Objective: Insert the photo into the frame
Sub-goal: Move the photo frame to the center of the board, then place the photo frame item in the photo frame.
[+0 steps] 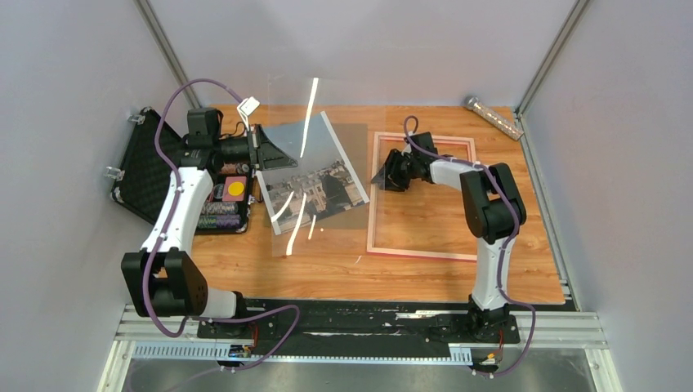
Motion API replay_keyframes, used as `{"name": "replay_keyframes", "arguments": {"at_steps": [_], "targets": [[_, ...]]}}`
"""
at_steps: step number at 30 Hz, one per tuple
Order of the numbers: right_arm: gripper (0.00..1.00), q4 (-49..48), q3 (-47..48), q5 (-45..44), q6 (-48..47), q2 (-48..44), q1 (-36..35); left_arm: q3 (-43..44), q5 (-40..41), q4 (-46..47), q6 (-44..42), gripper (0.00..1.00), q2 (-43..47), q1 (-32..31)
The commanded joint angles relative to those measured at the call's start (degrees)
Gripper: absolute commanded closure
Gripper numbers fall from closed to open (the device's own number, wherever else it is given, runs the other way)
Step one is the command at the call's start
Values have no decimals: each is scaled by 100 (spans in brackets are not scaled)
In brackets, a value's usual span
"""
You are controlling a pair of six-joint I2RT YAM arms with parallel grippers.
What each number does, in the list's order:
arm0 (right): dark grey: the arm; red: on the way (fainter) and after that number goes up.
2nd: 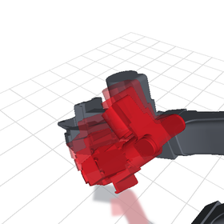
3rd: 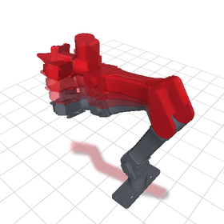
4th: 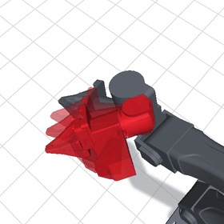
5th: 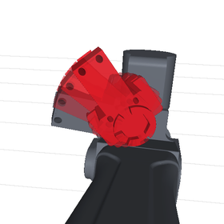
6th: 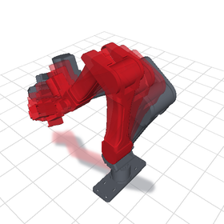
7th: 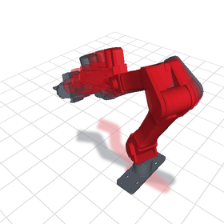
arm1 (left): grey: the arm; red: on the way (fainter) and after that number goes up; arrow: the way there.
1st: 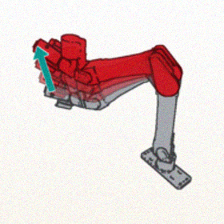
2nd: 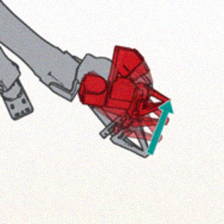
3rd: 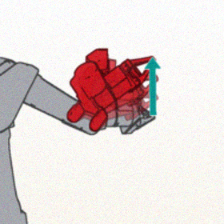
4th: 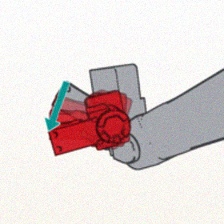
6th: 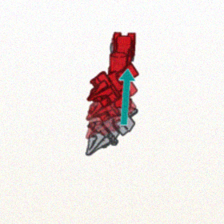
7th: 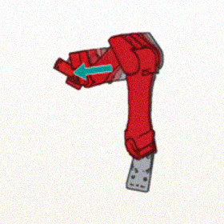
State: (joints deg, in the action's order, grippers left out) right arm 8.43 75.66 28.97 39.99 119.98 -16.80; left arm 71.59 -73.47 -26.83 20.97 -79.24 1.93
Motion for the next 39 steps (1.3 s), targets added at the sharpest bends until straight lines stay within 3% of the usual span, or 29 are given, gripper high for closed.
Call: {"name": "replay_keyframes", "arguments": {"at_steps": [1, 4, 9, 16, 23, 39], "targets": [[53, 76, -280, -317, -208, -538, 81, 110, -196, 328, 73, 100, 14, 22], [47, 193, -344, -537, -475, -896, 243, 21, -208, 629, 352, 100, 23, 23], [41, 320, -461, -968, -1259, -1583, 640, -358, -227, 2051, 1578, 100, 11, 15], [41, 599, -749, -1208, -2347, -2363, 1881, -348, 12, 2624, 1997, 100, -117, -125], [42, 1070, -1081, -1533, -3469, -2984, 2571, -389, 319, 3458, 2669, 100, -506, -721], [50, 1146, -1579, -1834, -3968, -2585, 3048, -169, 670, 6970, 5545, 100, -2402, -1601]]}}
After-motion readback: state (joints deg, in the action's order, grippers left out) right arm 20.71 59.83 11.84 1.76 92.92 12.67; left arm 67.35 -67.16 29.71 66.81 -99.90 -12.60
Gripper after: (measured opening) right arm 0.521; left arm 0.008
